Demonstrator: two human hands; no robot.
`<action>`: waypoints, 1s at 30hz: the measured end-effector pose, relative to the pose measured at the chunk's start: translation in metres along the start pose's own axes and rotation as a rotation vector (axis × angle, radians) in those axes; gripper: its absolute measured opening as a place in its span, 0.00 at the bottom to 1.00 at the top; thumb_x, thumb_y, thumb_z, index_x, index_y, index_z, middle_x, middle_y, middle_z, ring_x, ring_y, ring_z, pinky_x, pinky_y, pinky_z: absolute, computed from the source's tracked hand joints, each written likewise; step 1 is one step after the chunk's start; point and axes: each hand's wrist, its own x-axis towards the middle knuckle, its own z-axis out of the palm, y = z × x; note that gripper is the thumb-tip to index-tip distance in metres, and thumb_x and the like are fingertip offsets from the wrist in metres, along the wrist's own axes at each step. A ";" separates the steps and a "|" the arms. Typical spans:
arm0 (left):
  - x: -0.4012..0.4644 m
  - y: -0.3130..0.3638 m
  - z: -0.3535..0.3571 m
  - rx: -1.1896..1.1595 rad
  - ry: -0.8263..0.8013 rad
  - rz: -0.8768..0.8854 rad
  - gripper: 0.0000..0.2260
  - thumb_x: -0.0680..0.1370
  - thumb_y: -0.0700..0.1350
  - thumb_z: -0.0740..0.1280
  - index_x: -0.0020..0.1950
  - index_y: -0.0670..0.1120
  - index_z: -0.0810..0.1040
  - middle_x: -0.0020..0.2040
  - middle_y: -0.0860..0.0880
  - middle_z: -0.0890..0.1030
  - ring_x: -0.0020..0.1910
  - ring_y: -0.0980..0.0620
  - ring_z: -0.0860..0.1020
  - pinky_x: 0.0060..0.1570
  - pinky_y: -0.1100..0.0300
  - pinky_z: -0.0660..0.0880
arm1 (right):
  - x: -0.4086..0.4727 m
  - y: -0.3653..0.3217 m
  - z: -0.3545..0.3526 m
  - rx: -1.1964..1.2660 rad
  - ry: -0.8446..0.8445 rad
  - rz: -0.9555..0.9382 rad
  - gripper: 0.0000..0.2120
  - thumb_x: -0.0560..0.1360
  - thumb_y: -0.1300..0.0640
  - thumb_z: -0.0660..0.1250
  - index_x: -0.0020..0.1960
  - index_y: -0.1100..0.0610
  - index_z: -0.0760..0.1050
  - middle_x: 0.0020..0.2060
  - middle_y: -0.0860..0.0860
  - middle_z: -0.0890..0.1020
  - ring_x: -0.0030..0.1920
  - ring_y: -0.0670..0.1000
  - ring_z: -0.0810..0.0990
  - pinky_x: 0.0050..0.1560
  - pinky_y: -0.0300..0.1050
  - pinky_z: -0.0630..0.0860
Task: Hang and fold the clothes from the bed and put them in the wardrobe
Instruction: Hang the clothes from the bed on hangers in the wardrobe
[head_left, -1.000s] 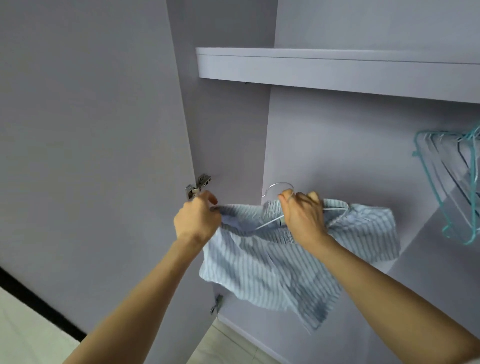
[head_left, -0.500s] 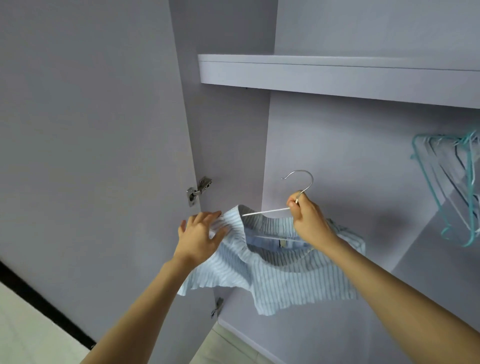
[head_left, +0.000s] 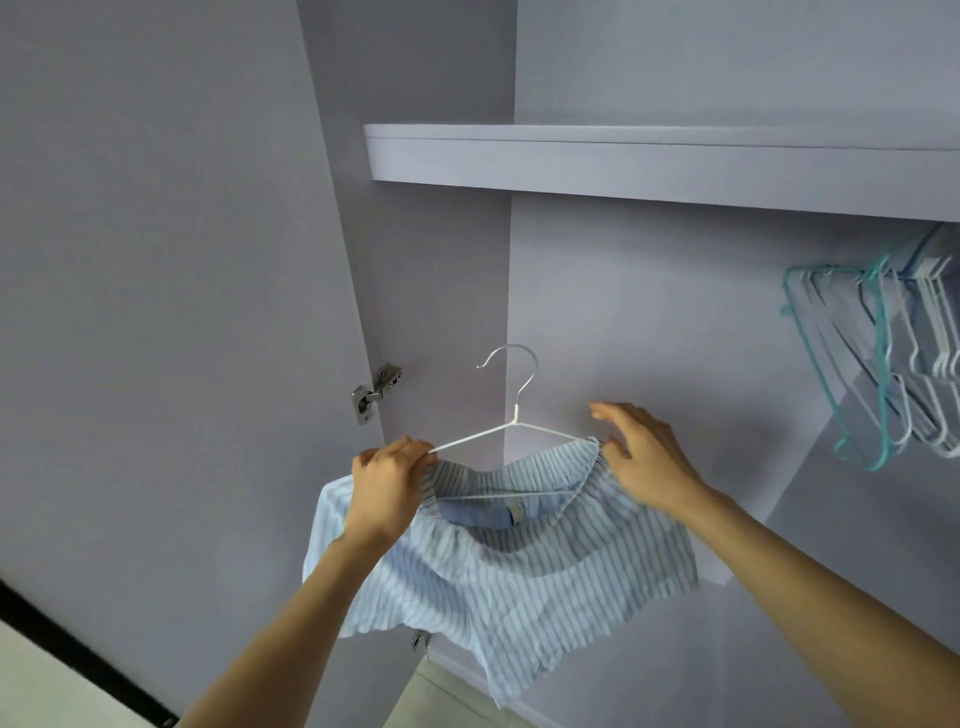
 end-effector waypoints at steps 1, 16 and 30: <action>0.000 -0.004 0.000 -0.004 0.018 -0.011 0.13 0.76 0.45 0.58 0.39 0.45 0.80 0.34 0.50 0.80 0.29 0.48 0.78 0.36 0.53 0.72 | -0.004 0.009 -0.002 -0.084 -0.055 0.024 0.22 0.71 0.56 0.56 0.63 0.61 0.75 0.56 0.56 0.81 0.55 0.58 0.80 0.57 0.49 0.73; 0.054 0.016 0.000 0.006 -0.210 -0.266 0.18 0.79 0.44 0.63 0.69 0.47 0.71 0.68 0.44 0.70 0.67 0.41 0.66 0.69 0.45 0.60 | -0.010 0.011 -0.016 -0.505 -0.127 0.336 0.12 0.79 0.60 0.56 0.61 0.57 0.72 0.60 0.53 0.73 0.59 0.55 0.77 0.51 0.46 0.73; 0.142 0.013 -0.054 0.105 -0.080 -0.092 0.19 0.79 0.43 0.61 0.70 0.45 0.68 0.68 0.44 0.67 0.66 0.41 0.65 0.62 0.47 0.63 | 0.071 -0.071 0.017 -0.289 -0.001 0.331 0.21 0.77 0.62 0.56 0.69 0.53 0.66 0.60 0.54 0.77 0.57 0.58 0.77 0.53 0.46 0.72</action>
